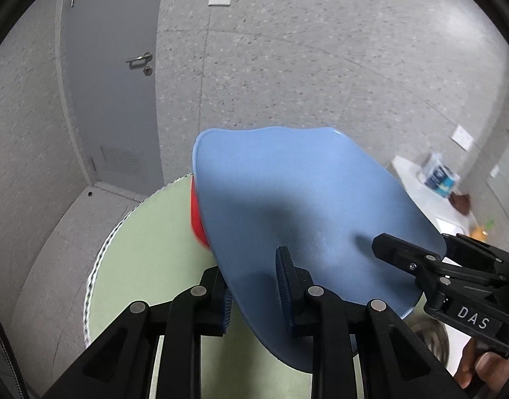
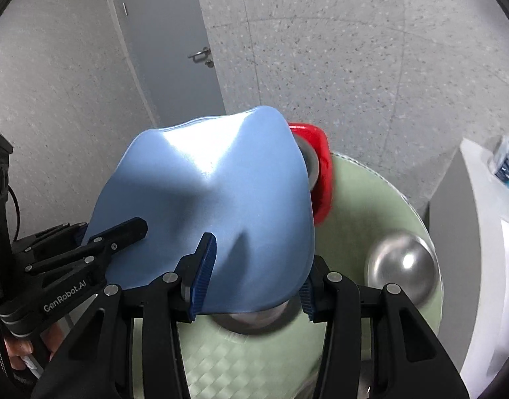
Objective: Organize plates and bowls
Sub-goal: 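Lift the blue plate with both grippers and lower it onto the bowl in the basket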
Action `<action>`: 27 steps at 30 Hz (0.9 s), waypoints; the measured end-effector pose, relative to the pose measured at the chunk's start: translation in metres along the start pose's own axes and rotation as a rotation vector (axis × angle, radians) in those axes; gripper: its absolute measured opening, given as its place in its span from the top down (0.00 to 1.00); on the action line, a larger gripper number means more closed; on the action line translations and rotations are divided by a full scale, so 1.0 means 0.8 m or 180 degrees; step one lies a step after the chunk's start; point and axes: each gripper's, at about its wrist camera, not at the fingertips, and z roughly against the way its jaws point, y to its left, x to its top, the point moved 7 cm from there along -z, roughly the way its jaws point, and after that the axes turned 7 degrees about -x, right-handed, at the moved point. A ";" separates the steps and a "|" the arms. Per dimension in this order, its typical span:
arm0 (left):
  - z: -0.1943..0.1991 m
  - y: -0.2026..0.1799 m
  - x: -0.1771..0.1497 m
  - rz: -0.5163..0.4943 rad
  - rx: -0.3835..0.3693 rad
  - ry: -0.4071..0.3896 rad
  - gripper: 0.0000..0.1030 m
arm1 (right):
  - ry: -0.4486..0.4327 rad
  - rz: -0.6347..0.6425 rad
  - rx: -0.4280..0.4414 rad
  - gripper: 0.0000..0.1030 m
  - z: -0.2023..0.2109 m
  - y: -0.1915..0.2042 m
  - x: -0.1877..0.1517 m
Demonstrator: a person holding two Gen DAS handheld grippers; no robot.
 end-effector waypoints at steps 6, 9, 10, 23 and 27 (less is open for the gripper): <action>-0.093 0.002 0.035 0.0170 0.0220 0.0173 0.80 | 0.0203 0.0238 -0.0021 0.56 -0.072 -0.023 0.040; -0.132 0.001 0.050 0.0258 0.0324 0.0244 0.80 | 0.0282 0.0308 0.0010 0.56 -0.098 -0.026 0.045; -0.144 -0.001 0.056 0.0273 0.0354 0.0259 0.80 | 0.0321 0.0331 0.0027 0.56 -0.108 -0.028 0.047; -0.237 -0.009 0.085 0.0257 0.0588 0.0366 0.77 | 0.0435 0.0441 0.0100 0.37 -0.162 -0.036 0.060; -0.241 -0.008 0.084 0.0312 0.0522 0.0338 0.70 | 0.0439 0.0403 0.0153 0.24 -0.160 -0.036 0.054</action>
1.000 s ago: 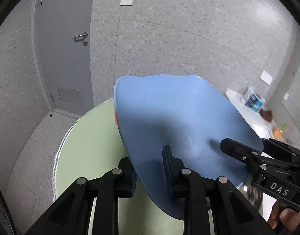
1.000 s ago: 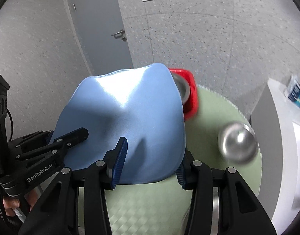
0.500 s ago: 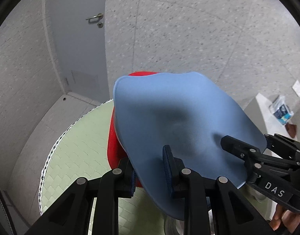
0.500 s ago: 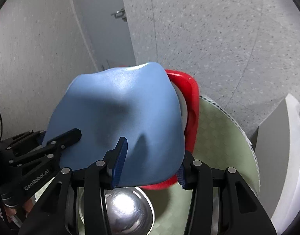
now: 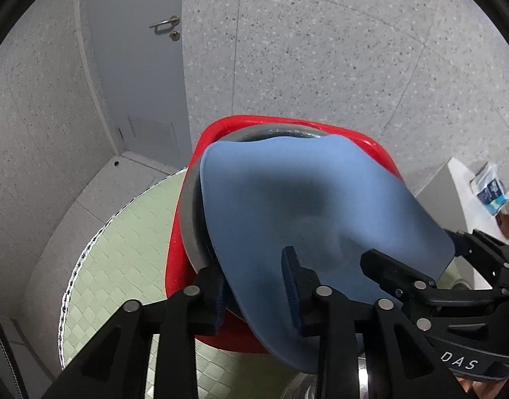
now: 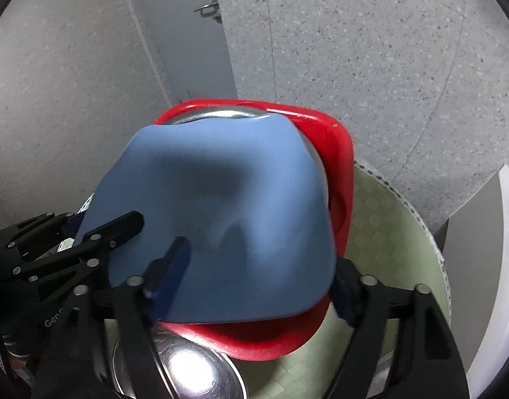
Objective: Organize plates and bowls
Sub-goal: 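Lift the blue plate with both grippers and lower it onto the bowl in the basket, then open both grippers and withdraw from the blue plate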
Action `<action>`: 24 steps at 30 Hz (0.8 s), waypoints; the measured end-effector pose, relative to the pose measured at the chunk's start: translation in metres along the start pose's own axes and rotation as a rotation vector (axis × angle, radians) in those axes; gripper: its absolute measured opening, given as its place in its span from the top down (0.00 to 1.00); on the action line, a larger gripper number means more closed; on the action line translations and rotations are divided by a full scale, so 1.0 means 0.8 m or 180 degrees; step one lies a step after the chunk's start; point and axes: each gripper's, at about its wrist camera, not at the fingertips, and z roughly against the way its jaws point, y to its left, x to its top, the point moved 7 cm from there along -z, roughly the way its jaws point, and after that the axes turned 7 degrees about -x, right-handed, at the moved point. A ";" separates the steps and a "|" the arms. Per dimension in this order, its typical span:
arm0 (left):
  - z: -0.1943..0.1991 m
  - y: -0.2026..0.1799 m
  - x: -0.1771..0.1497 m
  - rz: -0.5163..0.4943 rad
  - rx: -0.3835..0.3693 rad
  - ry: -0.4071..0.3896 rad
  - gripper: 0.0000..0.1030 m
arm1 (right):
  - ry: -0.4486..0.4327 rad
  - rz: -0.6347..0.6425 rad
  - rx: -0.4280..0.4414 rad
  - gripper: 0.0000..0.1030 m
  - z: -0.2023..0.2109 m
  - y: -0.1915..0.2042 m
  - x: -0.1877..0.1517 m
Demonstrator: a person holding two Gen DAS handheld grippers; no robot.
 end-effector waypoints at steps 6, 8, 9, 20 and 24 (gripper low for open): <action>0.025 0.016 -0.006 0.0079 0.0126 -0.0208 0.29 | -0.0102 -0.0172 -0.0006 0.16 0.020 -0.012 0.000; 0.037 0.019 -0.007 0.0156 0.0062 -0.0314 0.18 | -0.0156 -0.0234 0.0003 0.08 0.034 -0.017 -0.003; 0.043 0.019 -0.009 0.0178 0.0028 -0.0345 0.17 | -0.0177 -0.0247 -0.0013 0.08 0.038 -0.018 -0.004; 0.132 0.027 -0.063 0.0195 -0.0130 -0.0657 0.05 | -0.0468 -0.0432 -0.0195 0.07 0.135 -0.029 -0.042; 0.141 0.027 -0.096 0.0204 -0.0156 -0.0610 0.03 | -0.0380 -0.0441 -0.0218 0.07 0.138 -0.027 -0.068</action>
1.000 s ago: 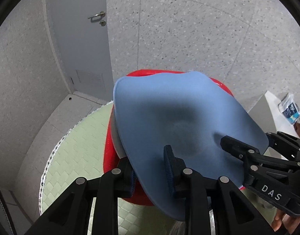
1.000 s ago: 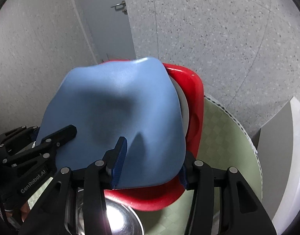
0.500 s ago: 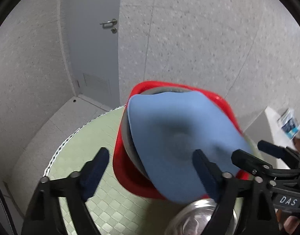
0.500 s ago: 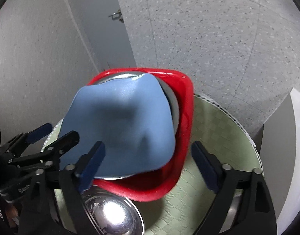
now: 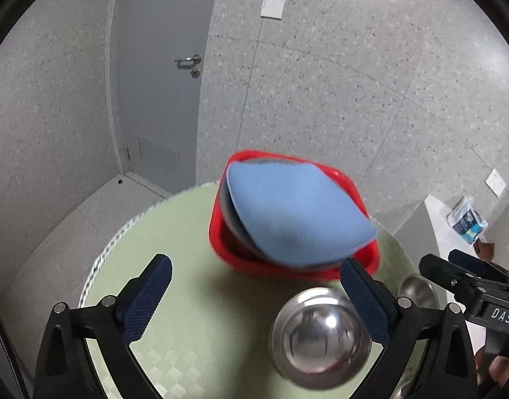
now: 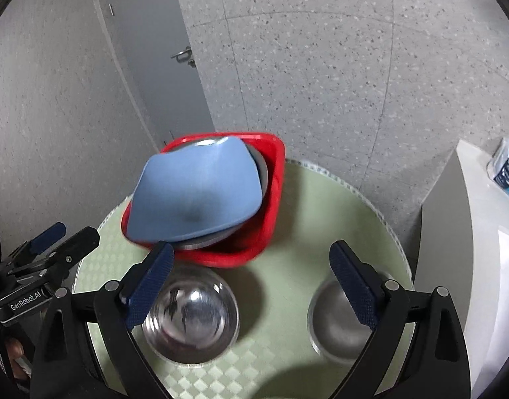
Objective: Organize plates and bowls
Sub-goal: 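Open both grippers and withdraw from the blue plate, then grasp the rim of a medium steel bowl with both grippers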
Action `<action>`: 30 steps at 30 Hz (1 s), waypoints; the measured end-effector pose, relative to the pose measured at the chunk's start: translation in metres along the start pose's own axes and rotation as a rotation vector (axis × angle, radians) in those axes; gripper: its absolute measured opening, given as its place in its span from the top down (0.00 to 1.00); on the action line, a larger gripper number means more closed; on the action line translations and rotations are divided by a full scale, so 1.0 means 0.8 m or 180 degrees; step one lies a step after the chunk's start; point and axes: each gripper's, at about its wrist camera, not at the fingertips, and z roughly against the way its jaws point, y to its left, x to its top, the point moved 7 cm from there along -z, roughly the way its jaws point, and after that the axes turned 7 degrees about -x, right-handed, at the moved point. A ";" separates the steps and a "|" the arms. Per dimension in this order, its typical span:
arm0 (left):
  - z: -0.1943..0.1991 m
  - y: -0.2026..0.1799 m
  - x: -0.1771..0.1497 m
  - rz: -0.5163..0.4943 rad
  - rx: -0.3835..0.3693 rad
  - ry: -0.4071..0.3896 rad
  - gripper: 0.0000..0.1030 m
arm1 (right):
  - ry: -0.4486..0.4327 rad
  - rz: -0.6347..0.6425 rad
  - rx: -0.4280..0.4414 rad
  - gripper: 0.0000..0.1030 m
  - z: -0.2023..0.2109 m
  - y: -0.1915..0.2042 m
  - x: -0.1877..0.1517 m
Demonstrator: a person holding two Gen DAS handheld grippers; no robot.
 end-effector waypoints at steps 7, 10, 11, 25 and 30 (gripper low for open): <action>0.001 0.010 -0.053 0.0009 -0.0035 0.0312 0.03 | 0.0366 0.0094 0.0016 0.07 -0.027 0.013 -0.058; -0.019 0.015 -0.068 0.0029 0.0032 0.0487 0.09 | 0.0525 0.0179 -0.0015 0.07 -0.048 0.021 -0.080; -0.029 0.015 -0.065 0.0050 0.0039 0.0545 0.10 | 0.0581 0.0191 -0.0047 0.07 -0.055 0.022 -0.086; -0.081 0.015 -0.102 0.0094 -0.0223 0.1039 0.66 | 0.1107 0.0180 0.0094 0.54 -0.109 0.027 -0.126; -0.084 0.005 -0.099 -0.0079 -0.0279 0.1035 0.84 | 0.1142 0.0175 0.0222 0.73 -0.108 0.035 -0.132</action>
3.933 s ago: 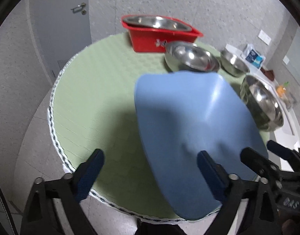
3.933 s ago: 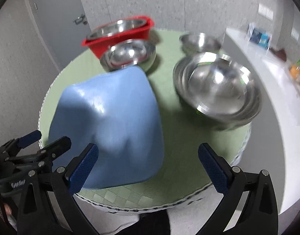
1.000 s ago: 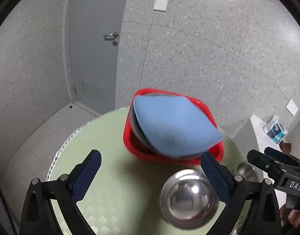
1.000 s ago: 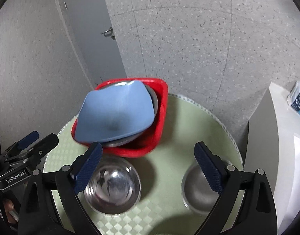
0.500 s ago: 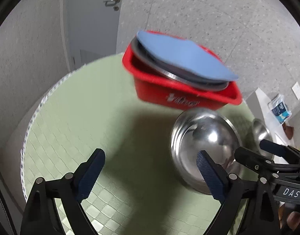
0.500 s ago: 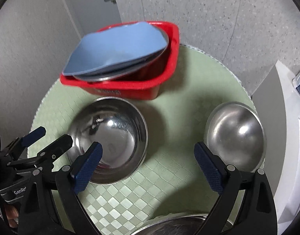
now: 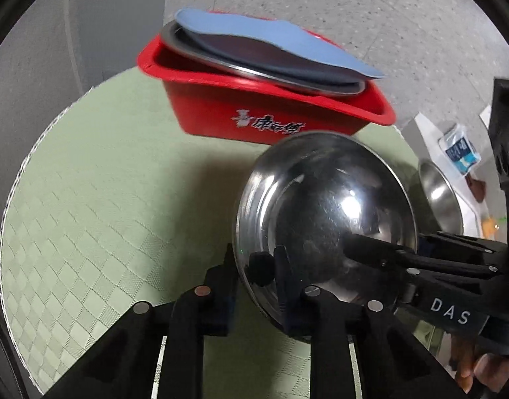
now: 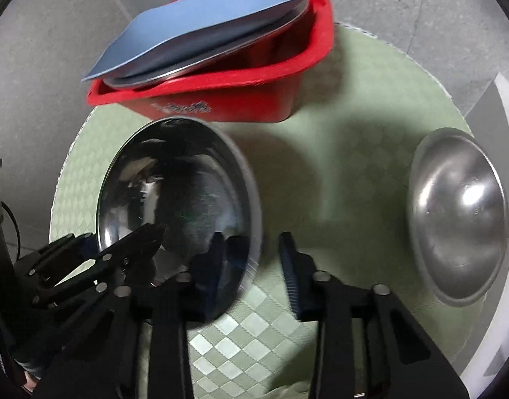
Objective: Organize plates and bowls
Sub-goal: 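Grasp the rim of a medium steel bowl with both grippers, then carry the steel bowl with both grippers and lower it into another steel bowl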
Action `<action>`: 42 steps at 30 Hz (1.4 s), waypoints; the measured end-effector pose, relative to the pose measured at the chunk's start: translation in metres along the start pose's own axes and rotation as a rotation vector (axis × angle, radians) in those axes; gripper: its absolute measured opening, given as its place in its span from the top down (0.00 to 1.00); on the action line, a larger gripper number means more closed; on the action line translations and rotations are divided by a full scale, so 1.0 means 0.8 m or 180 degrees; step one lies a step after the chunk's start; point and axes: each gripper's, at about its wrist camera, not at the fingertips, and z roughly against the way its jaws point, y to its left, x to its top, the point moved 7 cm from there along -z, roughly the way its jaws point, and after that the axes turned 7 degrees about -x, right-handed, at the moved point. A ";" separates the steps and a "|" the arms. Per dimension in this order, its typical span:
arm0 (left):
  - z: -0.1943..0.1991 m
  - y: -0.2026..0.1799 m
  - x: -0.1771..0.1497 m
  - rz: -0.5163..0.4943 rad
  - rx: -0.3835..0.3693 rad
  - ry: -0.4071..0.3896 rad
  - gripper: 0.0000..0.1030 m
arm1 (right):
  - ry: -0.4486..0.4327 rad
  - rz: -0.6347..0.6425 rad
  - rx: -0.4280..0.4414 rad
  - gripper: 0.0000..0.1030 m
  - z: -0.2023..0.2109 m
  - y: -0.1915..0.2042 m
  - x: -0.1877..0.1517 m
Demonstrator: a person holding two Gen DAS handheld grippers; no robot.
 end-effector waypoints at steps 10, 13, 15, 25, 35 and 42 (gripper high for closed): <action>0.061 -0.013 -0.006 -0.0045 -0.0052 -0.0257 0.85 | -0.0331 -0.0006 0.0068 0.73 0.063 0.008 -0.005; 0.096 -0.030 -0.005 -0.0125 -0.0095 -0.0405 0.85 | -0.0500 -0.0005 0.0074 0.73 0.096 0.012 -0.010; 0.116 -0.043 -0.008 -0.0197 -0.0133 -0.0477 0.85 | -0.0603 -0.0026 0.0067 0.73 0.115 0.014 -0.014; 0.146 -0.116 -0.066 -0.0624 -0.0406 -0.0378 0.85 | -0.0805 -0.0425 -0.0072 0.73 0.173 -0.042 -0.082; 0.112 -0.177 -0.099 -0.1089 -0.0560 -0.0133 0.93 | -0.0687 -0.0742 -0.0144 0.73 0.156 -0.078 -0.147; 0.101 -0.185 -0.094 -0.1115 -0.0486 -0.0103 0.91 | -0.0697 -0.0979 -0.0140 0.73 0.142 -0.111 -0.174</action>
